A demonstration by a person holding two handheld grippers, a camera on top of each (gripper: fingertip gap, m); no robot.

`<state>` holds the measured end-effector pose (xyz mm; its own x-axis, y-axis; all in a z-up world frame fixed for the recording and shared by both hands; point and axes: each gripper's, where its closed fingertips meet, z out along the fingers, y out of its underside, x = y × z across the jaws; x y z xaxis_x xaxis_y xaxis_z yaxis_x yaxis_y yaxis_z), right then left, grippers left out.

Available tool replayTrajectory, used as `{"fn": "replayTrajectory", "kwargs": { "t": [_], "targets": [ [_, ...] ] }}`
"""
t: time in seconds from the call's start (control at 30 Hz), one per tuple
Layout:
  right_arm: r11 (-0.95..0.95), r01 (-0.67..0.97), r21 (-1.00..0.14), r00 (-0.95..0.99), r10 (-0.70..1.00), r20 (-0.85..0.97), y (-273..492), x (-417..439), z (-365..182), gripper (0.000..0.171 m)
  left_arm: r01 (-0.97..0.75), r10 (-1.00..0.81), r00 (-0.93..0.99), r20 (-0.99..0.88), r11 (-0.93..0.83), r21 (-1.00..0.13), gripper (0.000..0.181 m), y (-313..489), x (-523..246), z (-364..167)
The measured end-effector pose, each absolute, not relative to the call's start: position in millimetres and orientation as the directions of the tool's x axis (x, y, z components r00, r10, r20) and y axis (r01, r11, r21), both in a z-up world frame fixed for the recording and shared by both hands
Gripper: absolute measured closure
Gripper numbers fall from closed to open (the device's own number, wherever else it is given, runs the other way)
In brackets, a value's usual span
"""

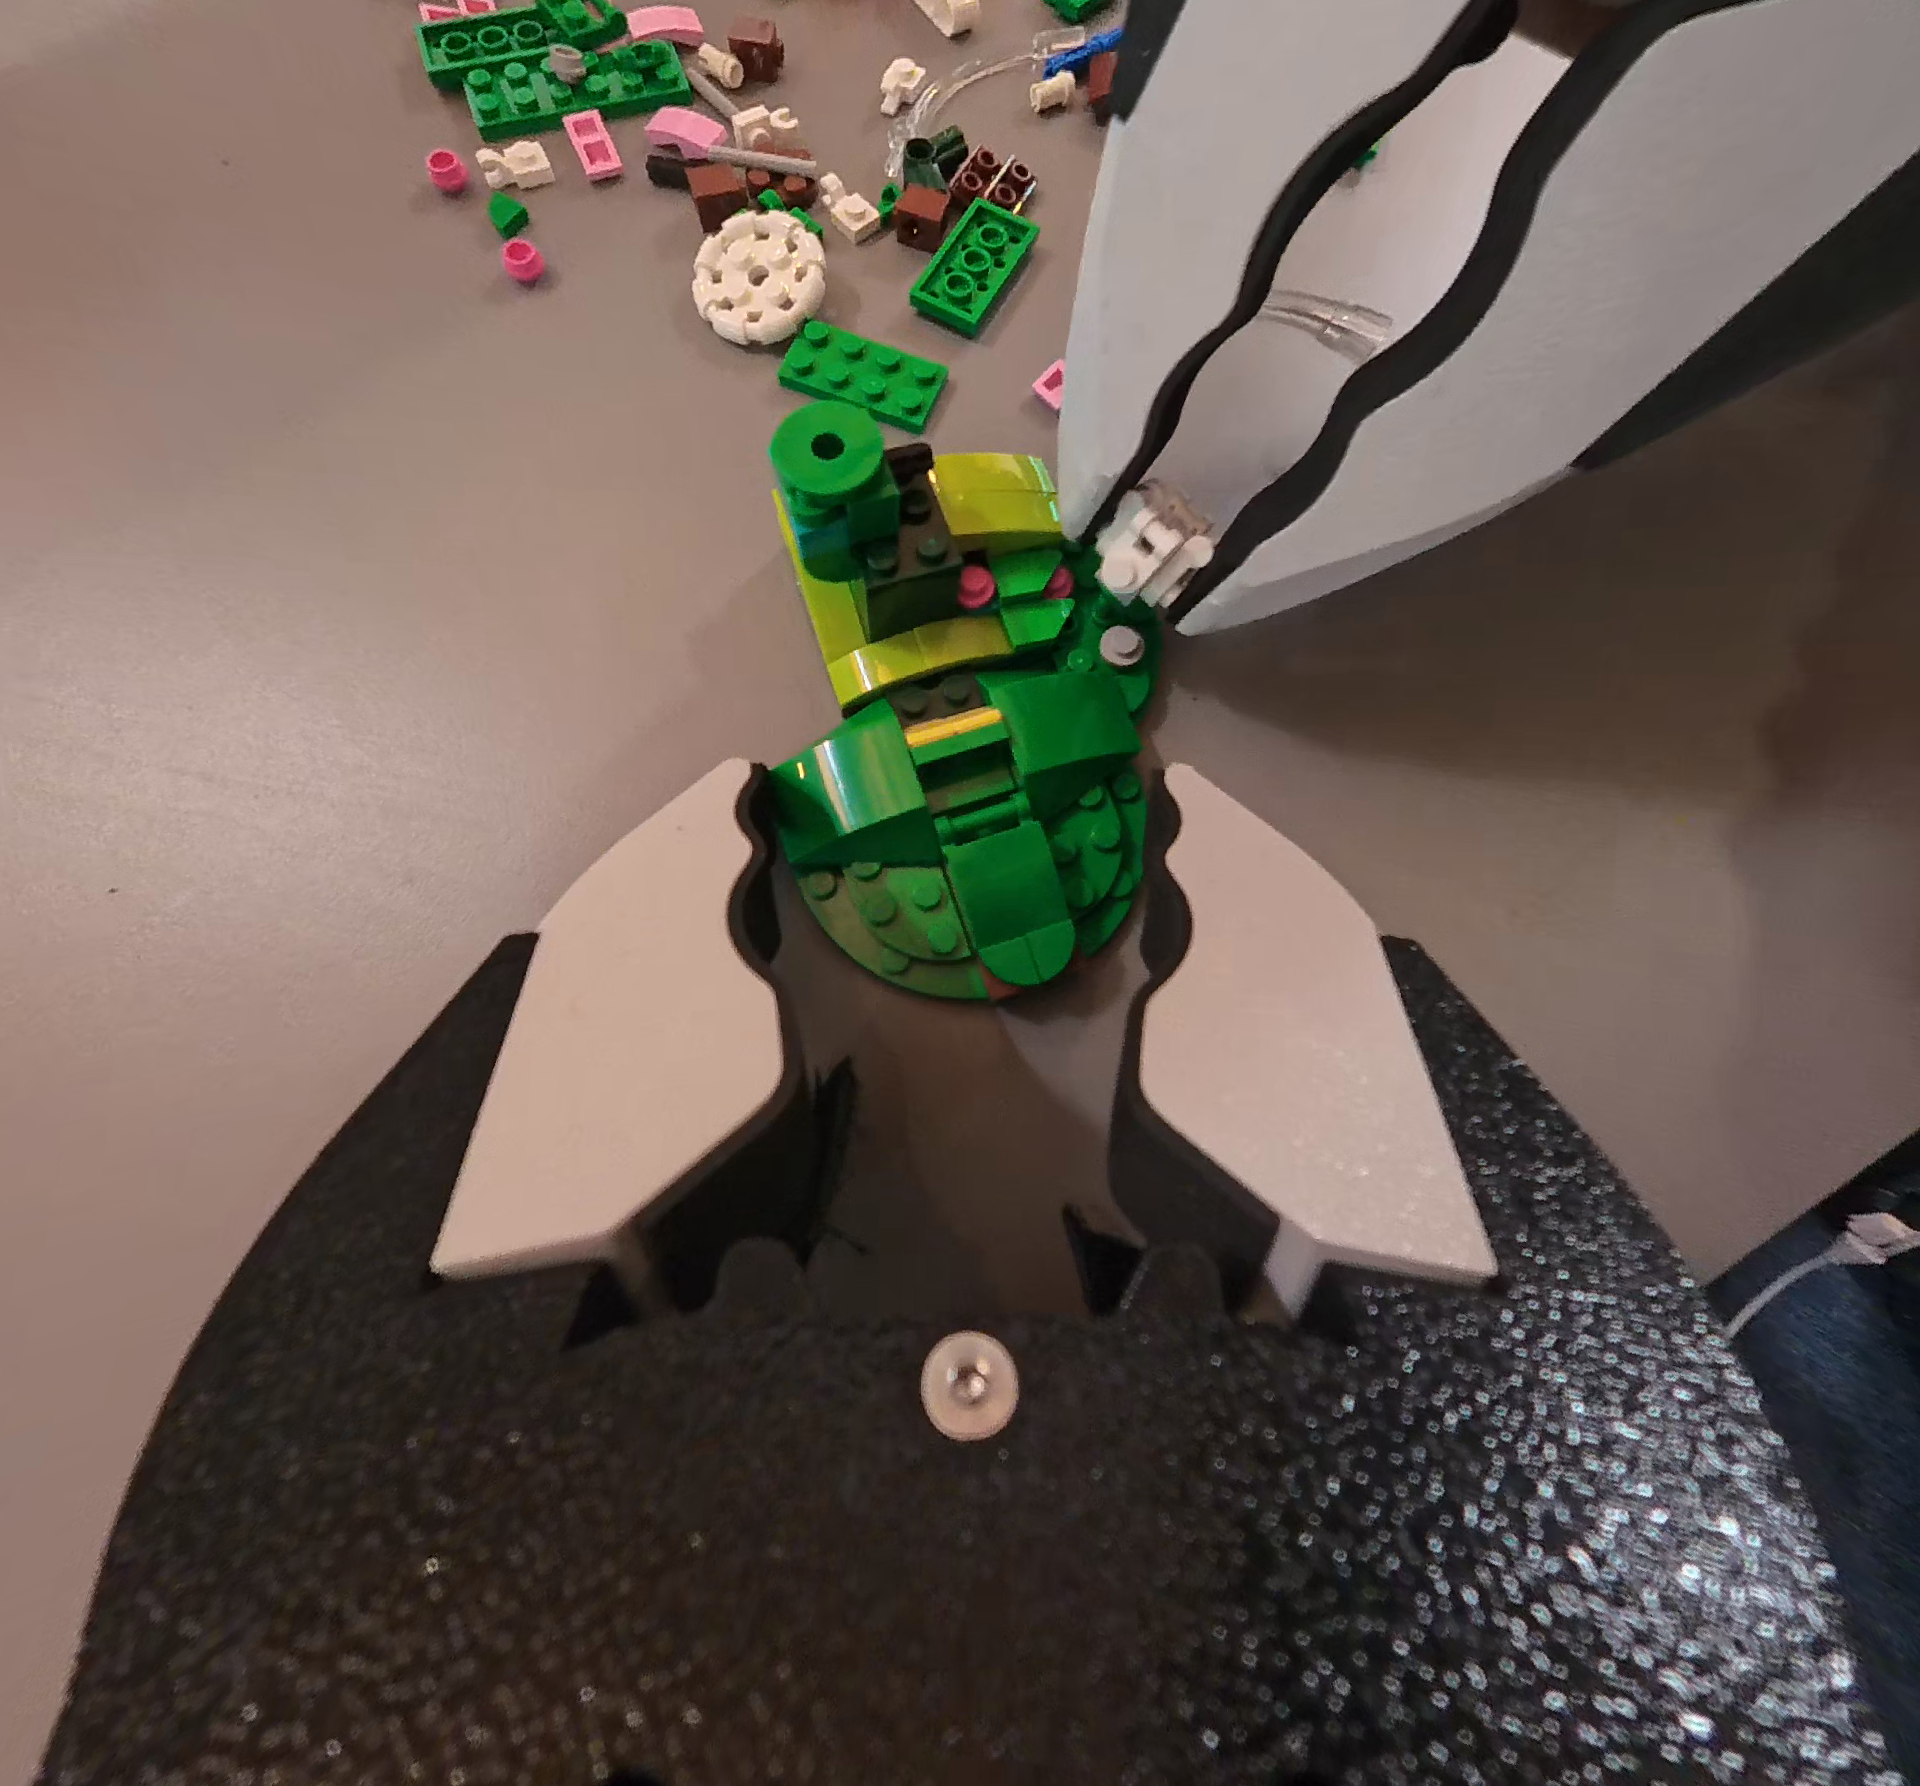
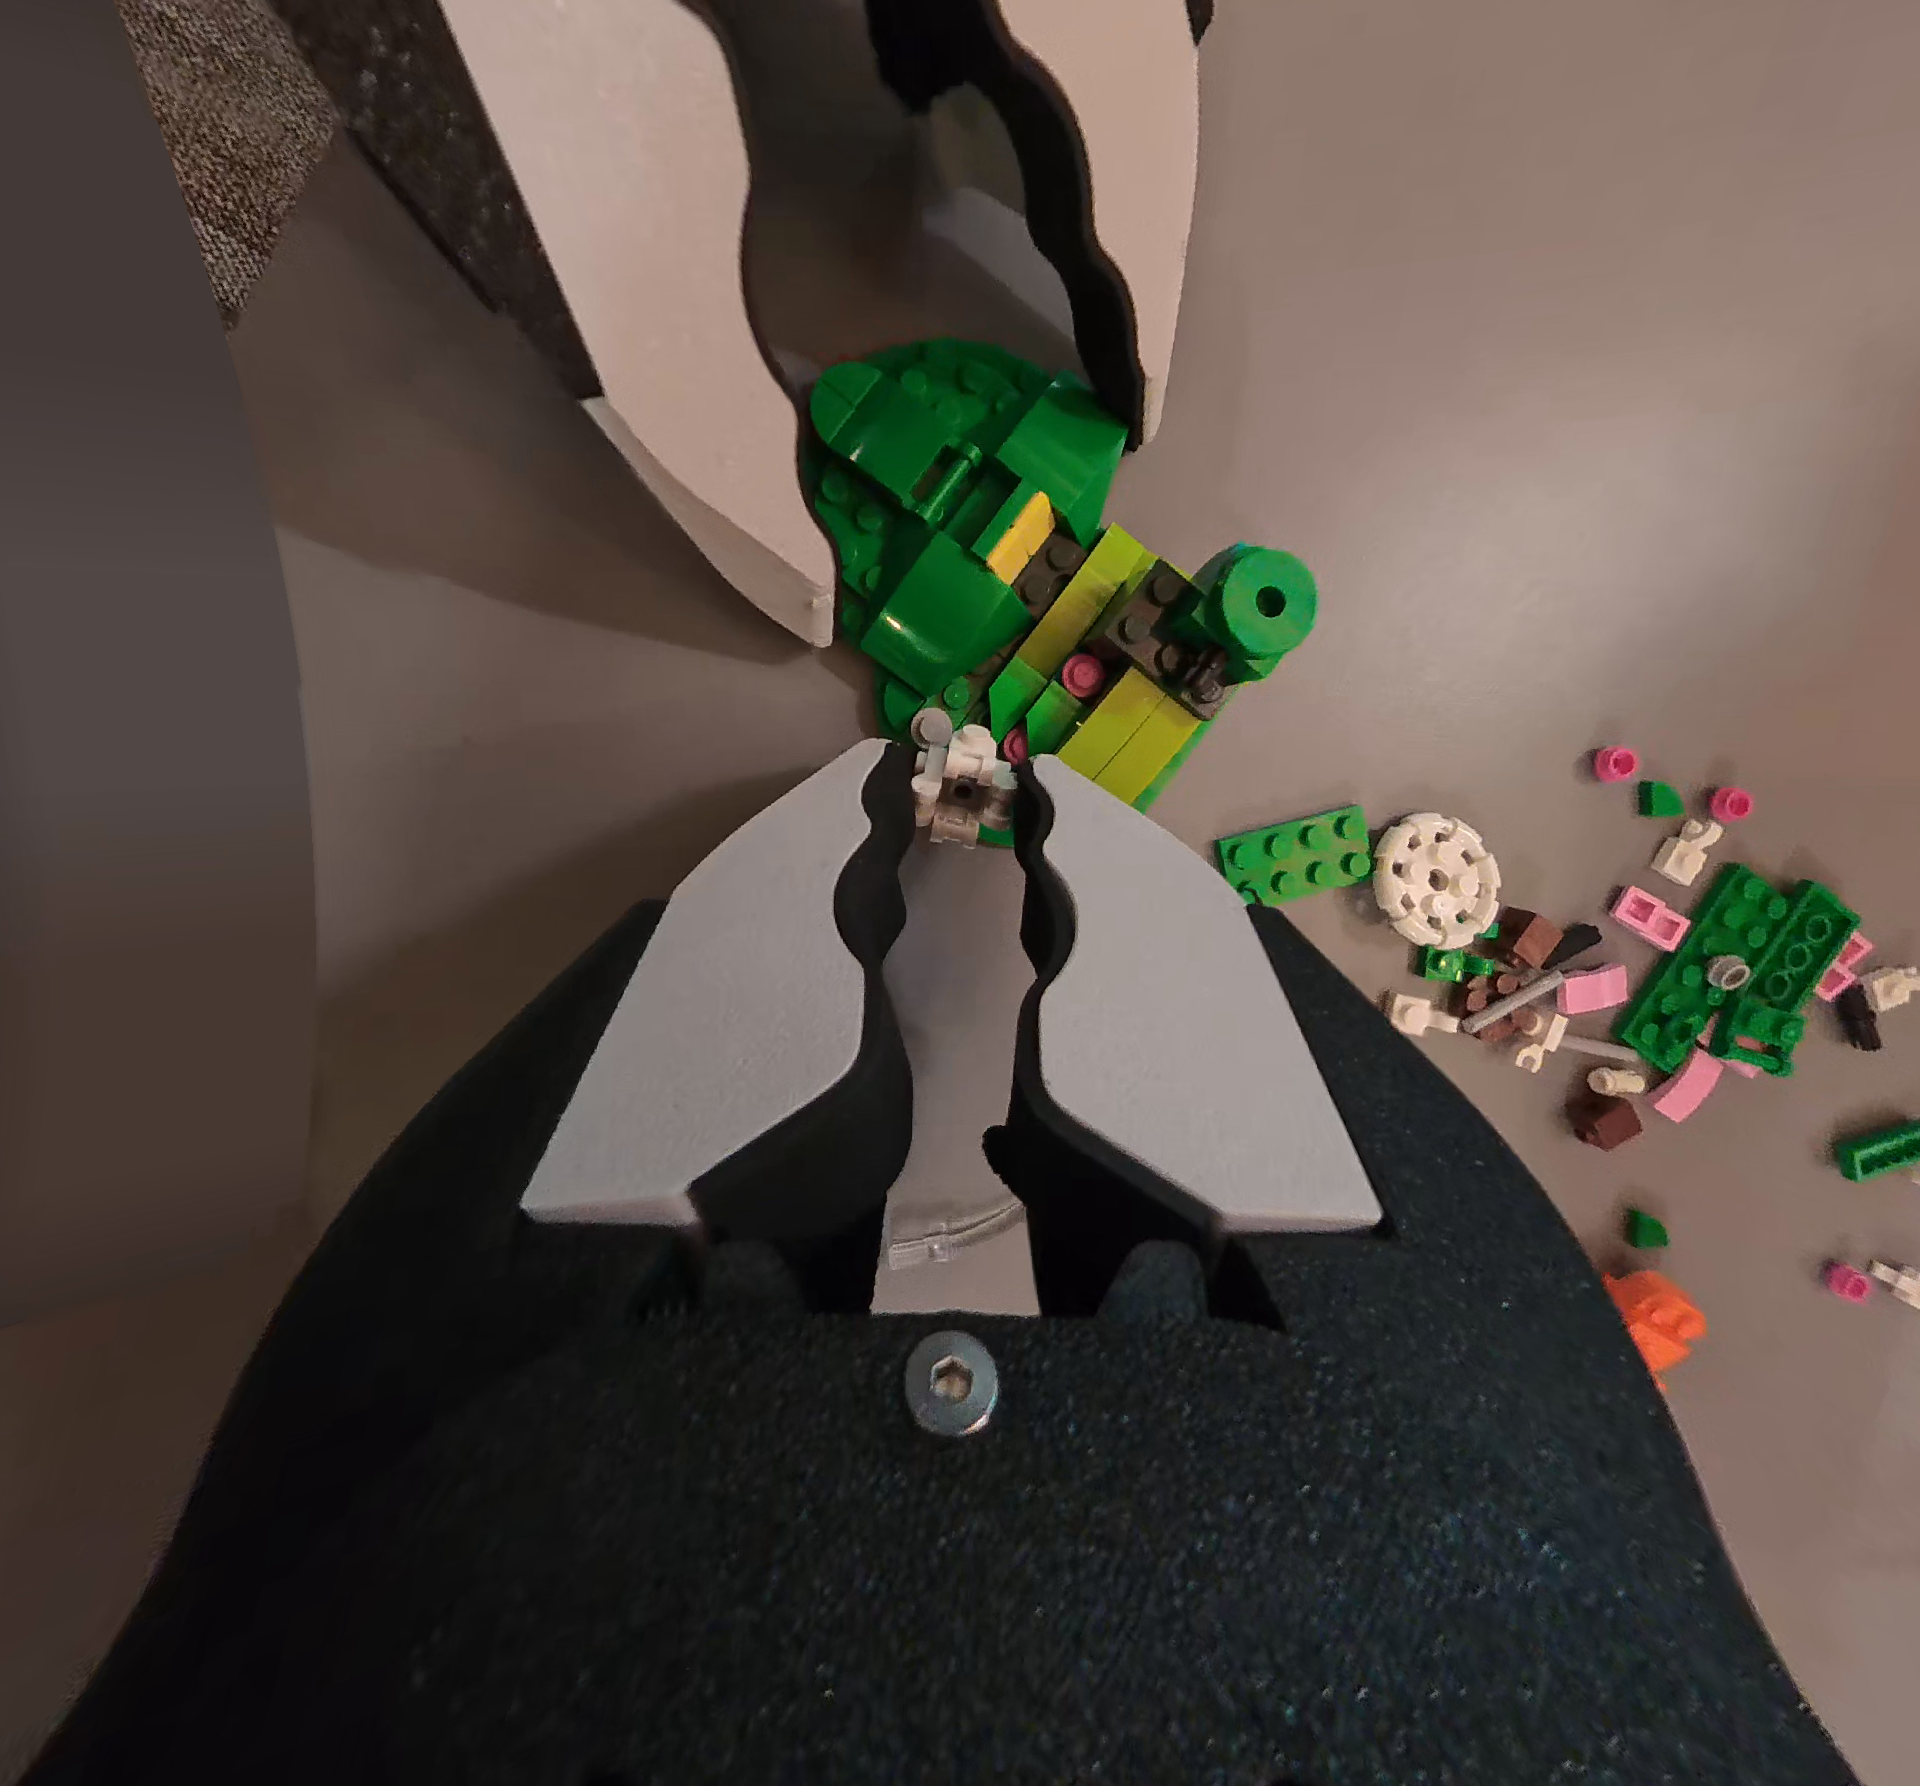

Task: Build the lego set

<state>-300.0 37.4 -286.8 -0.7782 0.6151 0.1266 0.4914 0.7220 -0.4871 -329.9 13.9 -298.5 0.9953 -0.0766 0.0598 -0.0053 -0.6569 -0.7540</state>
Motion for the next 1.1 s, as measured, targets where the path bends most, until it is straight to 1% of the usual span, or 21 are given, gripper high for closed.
{"fn": "replayTrajectory", "kwargs": {
  "t": [0.33, 0.6, 0.73, 0.9, 0.97, 1.03, 1.1],
  "targets": [
    [0.695, 0.521, -0.496, -0.776, 0.628, 0.065, 36.7, -297.8, -286.4, 0.151, 0.009, -0.078, 0.994, 0.08, -0.653, -0.757, 0.116, 13.8, -331.8, -297.4],
    [0.699, 0.519, -0.492, -0.776, 0.627, 0.074, 37.0, -298.0, -286.4, 0.152, 0.014, -0.081, 0.993, 0.088, -0.652, -0.758, 0.116, 13.7, -331.8, -297.1],
    [0.71, 0.525, -0.469, -0.771, 0.63, 0.091, 37.4, -297.5, -286.9, 0.152, 0.007, -0.081, 0.994, 0.079, -0.654, -0.757, 0.116, 13.7, -331.6, -297.5],
    [0.67, 0.599, -0.439, -0.716, 0.693, 0.08, 37.0, -297.2, -287.3, 0.152, 0.008, -0.076, 0.994, 0.076, -0.654, -0.756, 0.114, 14.2, -330.8, -297.7],
    [0.697, 0.582, -0.419, -0.725, 0.678, 0.121, 37.2, -296.8, -287.6, 0.152, 0.008, -0.074, 0.994, 0.076, -0.655, -0.755, 0.113, 14.4, -330.7, -297.8],
    [0.756, 0.521, -0.396, -0.763, 0.62, 0.18, 37.9, -297.0, -287.9, 0.152, 0.004, -0.075, 0.995, 0.072, -0.657, -0.754, 0.113, 14.4, -330.5, -298.0],
    [0.763, 0.514, -0.393, -0.772, 0.611, 0.177, 38.2, -296.7, -288.3, 0.152, 0.004, -0.075, 0.995, 0.071, -0.658, -0.753, 0.112, 14.6, -330.2, -298.1]
  ]
}}
